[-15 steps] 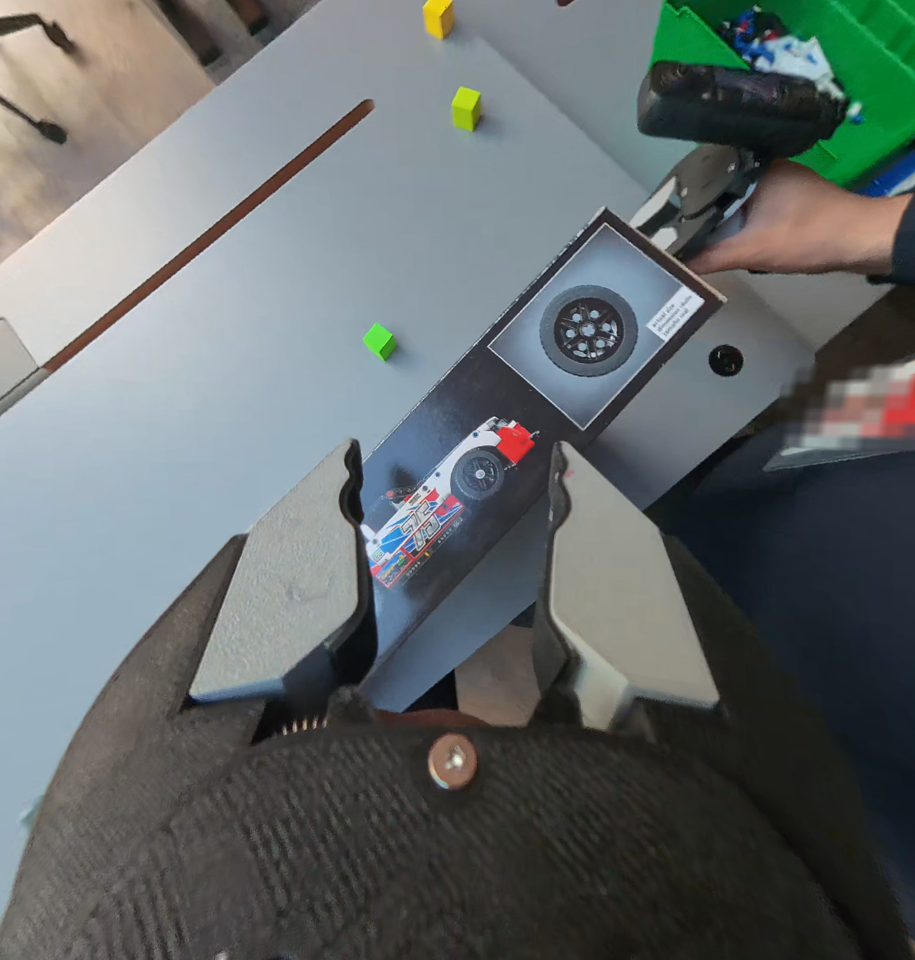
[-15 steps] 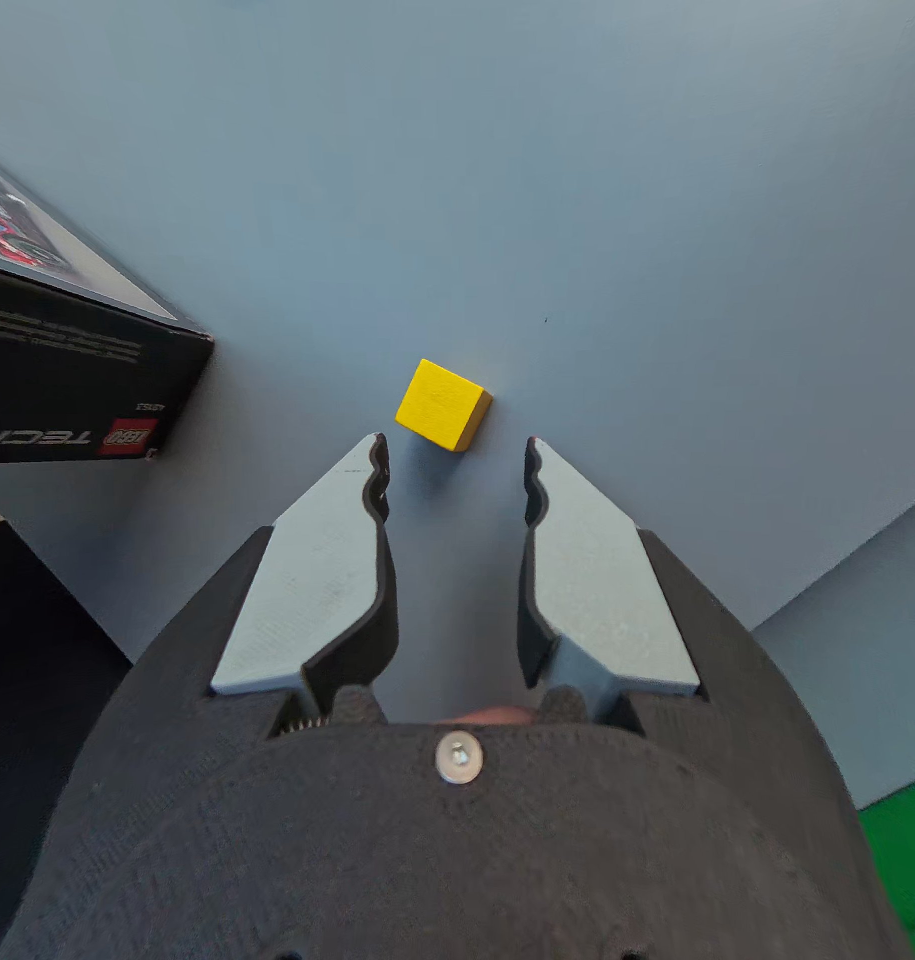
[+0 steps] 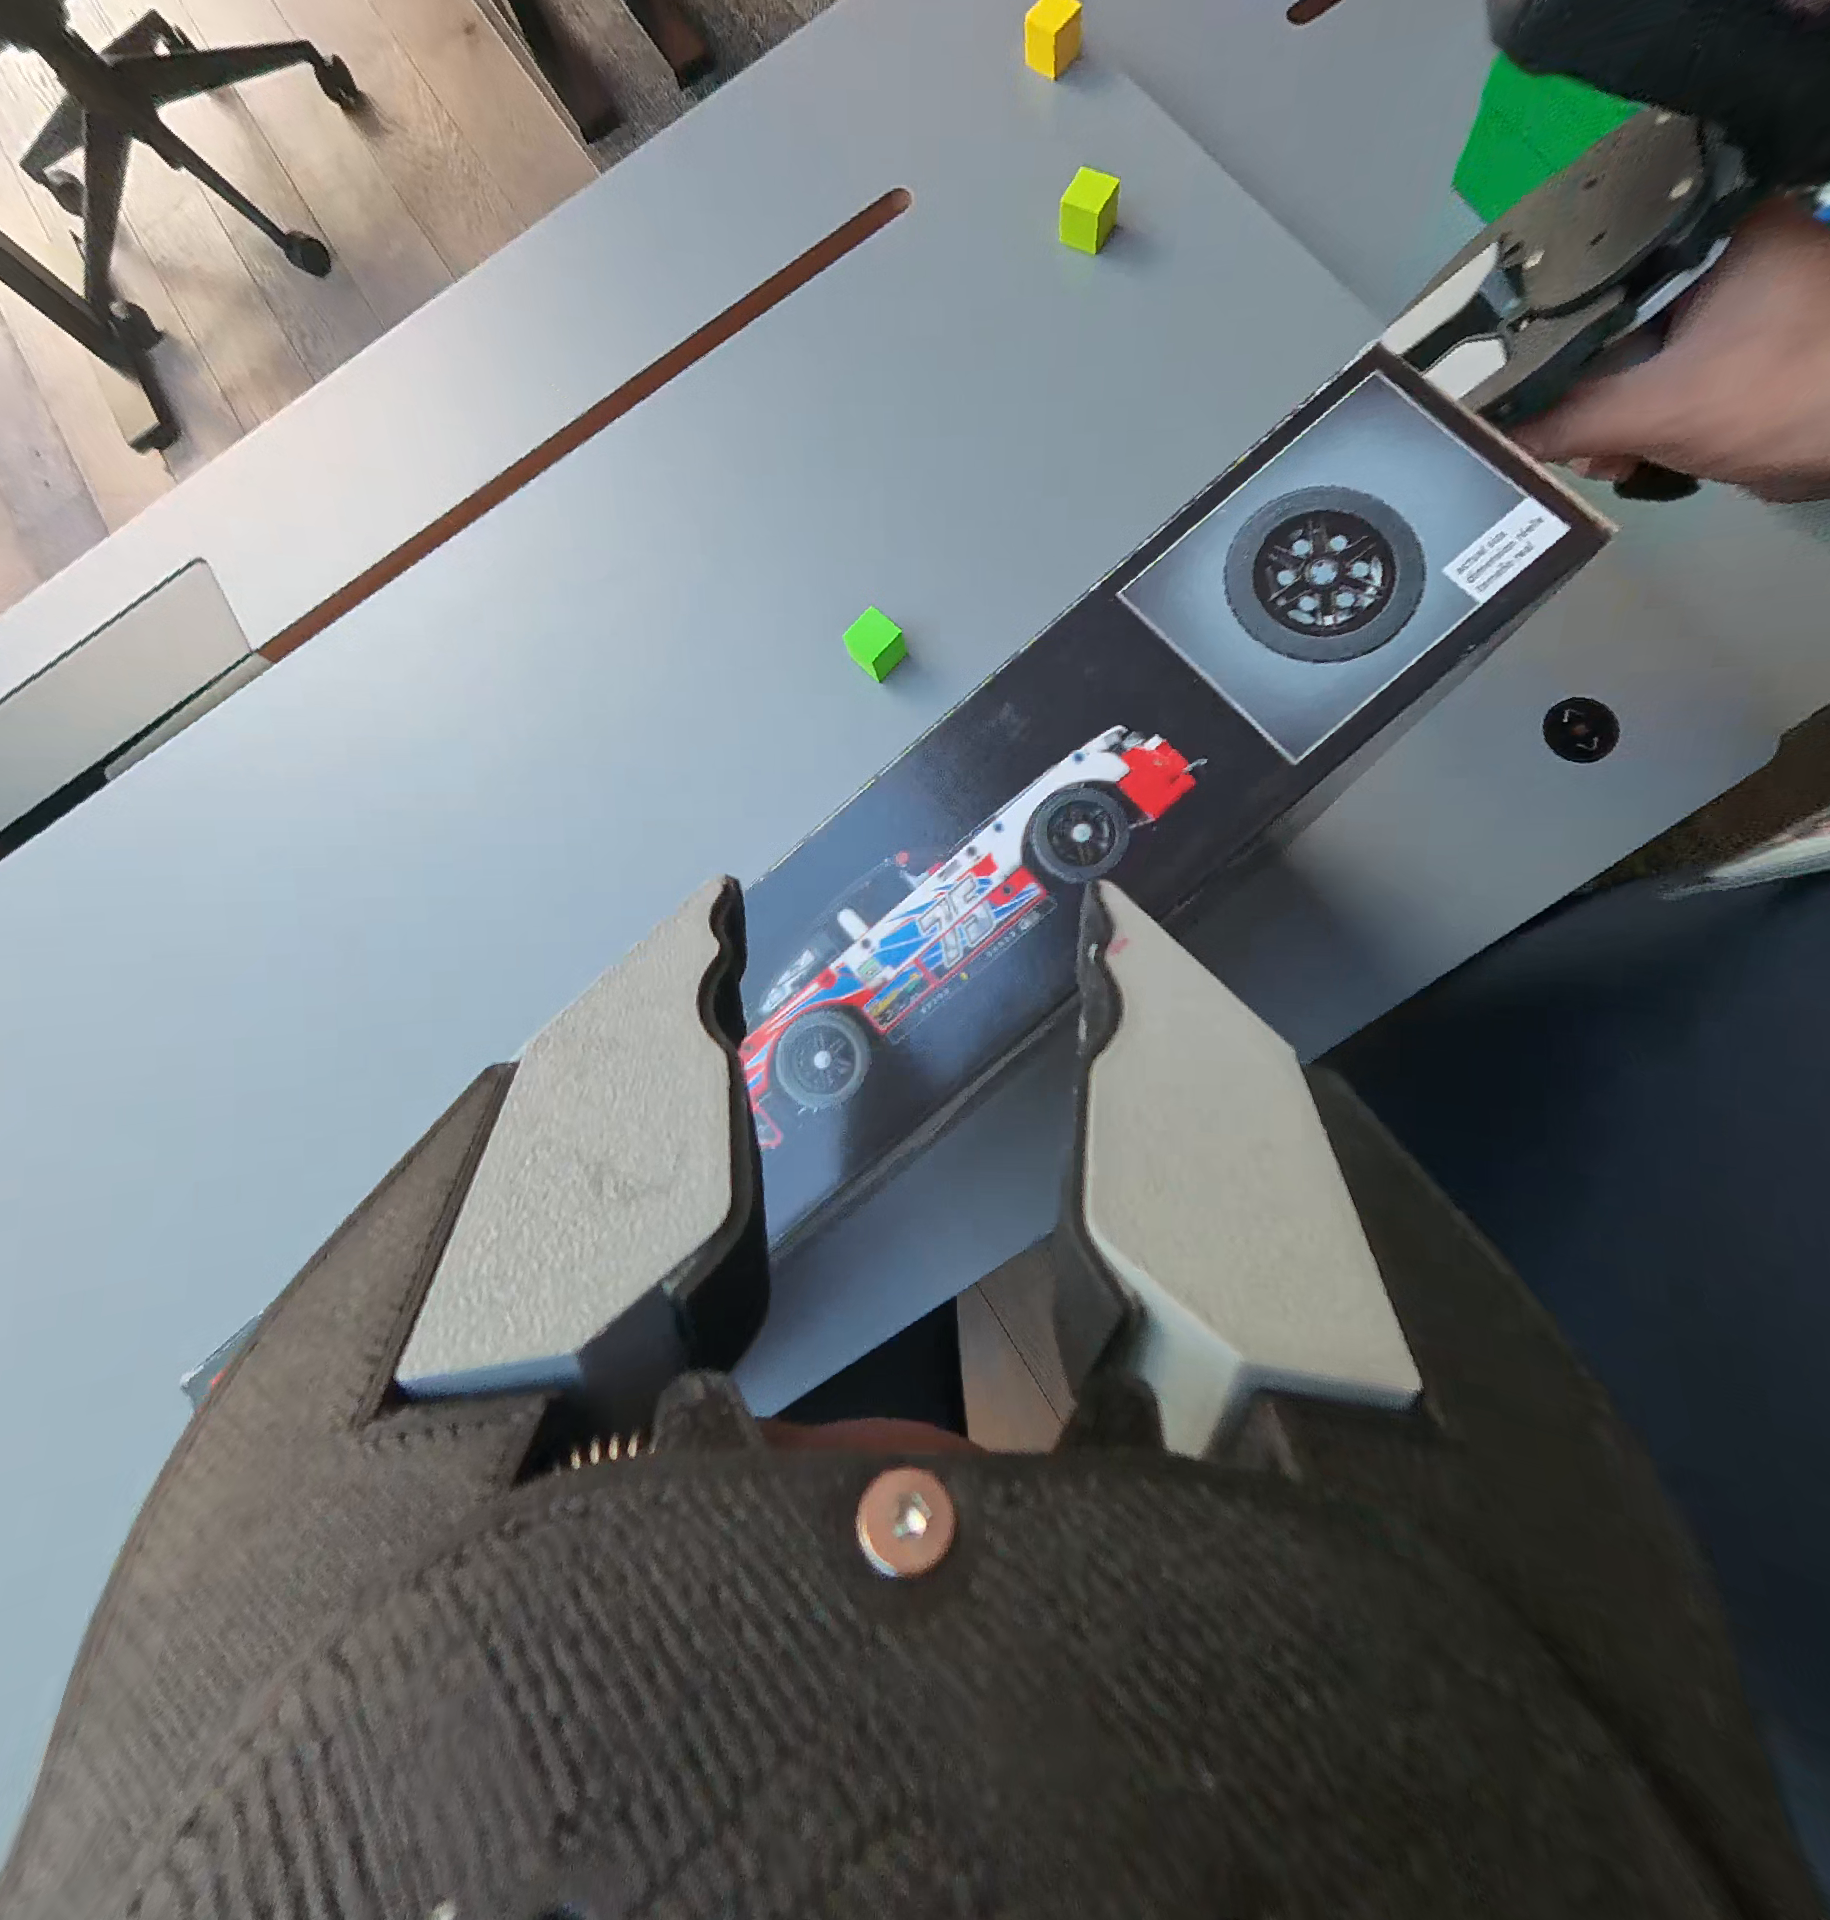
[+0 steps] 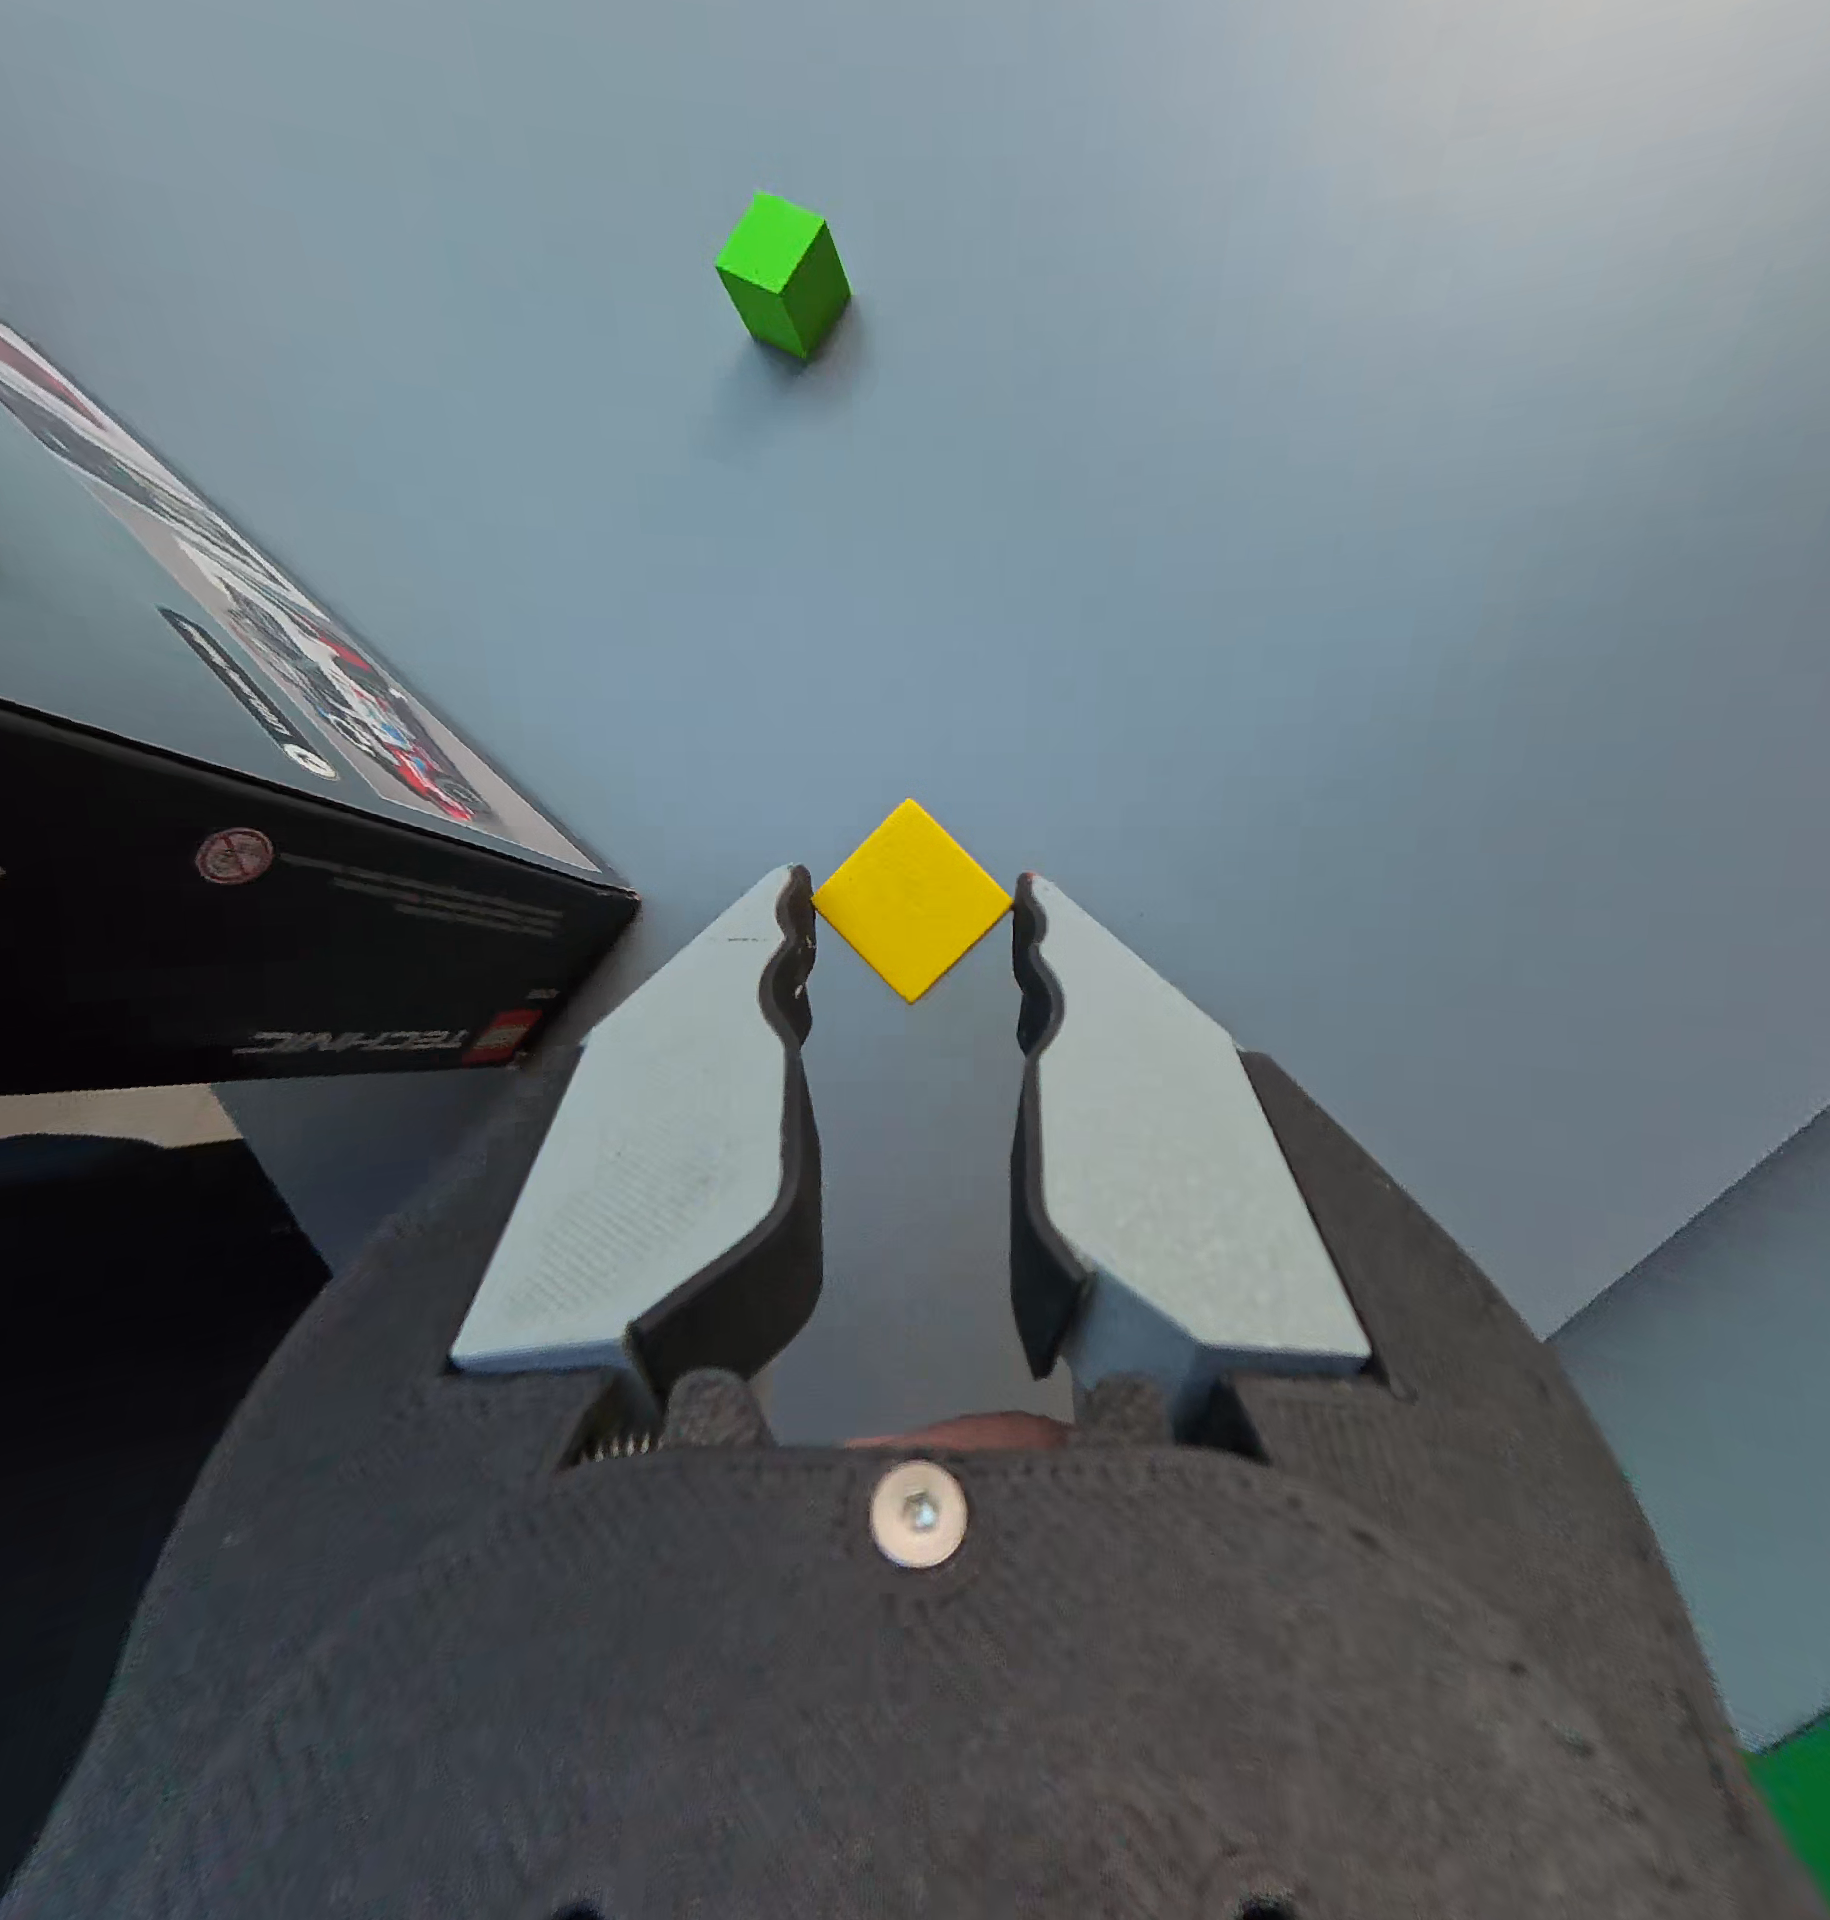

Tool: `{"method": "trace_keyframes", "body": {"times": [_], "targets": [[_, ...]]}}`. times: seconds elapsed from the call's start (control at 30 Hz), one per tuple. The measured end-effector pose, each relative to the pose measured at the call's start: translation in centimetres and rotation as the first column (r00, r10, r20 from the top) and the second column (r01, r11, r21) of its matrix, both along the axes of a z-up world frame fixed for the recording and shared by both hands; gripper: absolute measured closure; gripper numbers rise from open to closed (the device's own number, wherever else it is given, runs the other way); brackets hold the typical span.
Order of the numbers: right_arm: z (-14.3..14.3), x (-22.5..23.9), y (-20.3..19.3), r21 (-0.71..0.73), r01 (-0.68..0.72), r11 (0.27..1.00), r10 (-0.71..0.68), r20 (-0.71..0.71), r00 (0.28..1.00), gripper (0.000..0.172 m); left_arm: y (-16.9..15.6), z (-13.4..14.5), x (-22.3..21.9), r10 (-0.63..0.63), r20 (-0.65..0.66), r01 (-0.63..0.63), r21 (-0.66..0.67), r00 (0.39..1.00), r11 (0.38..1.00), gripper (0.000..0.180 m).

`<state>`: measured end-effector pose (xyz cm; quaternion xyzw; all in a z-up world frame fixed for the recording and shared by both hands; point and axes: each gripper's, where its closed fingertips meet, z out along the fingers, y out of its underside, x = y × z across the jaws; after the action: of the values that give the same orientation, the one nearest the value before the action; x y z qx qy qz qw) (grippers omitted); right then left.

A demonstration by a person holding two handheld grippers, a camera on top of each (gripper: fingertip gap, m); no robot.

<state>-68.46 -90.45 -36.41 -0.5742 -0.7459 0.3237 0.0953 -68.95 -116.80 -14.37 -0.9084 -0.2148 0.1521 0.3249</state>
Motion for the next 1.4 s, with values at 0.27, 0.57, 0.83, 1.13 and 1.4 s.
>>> {"method": "trace_keyframes", "body": {"times": [0.27,0.57,0.83,1.13,1.4], "targets": [[11.4,-0.9,0.5,-0.239,0.15,0.959,-0.193,-0.169,0.967,0.136,-2.6,0.1,-0.9,-0.064,0.018,0.06,0.161,0.998,0.985,0.128],[31.2,-0.1,-8.6,-0.317,-0.134,0.939,-0.037,-0.48,0.876,0.136,1.3,2.9,0.9,-0.304,0.049,0.262,0.392,0.951,0.882,0.137],[32.9,1.6,-15.9,-0.079,-0.331,0.94,0.24,-0.535,0.81,0.136,2.6,4.9,2.2,-0.429,0.413,0.149,0.559,0.804,0.816,0.129],[32.3,2.6,-18.8,0.244,-0.42,0.874,0.483,-0.541,0.689,0.136,5.0,7.1,2.6,-0.476,0.493,0.08,0.629,0.728,0.773,0.123],[32.3,2.5,-17.4,0.373,-0.371,0.851,0.524,-0.552,0.648,0.136,5.6,6.6,2.4,-0.441,0.523,0.024,0.625,0.729,0.781,0.128]]}}
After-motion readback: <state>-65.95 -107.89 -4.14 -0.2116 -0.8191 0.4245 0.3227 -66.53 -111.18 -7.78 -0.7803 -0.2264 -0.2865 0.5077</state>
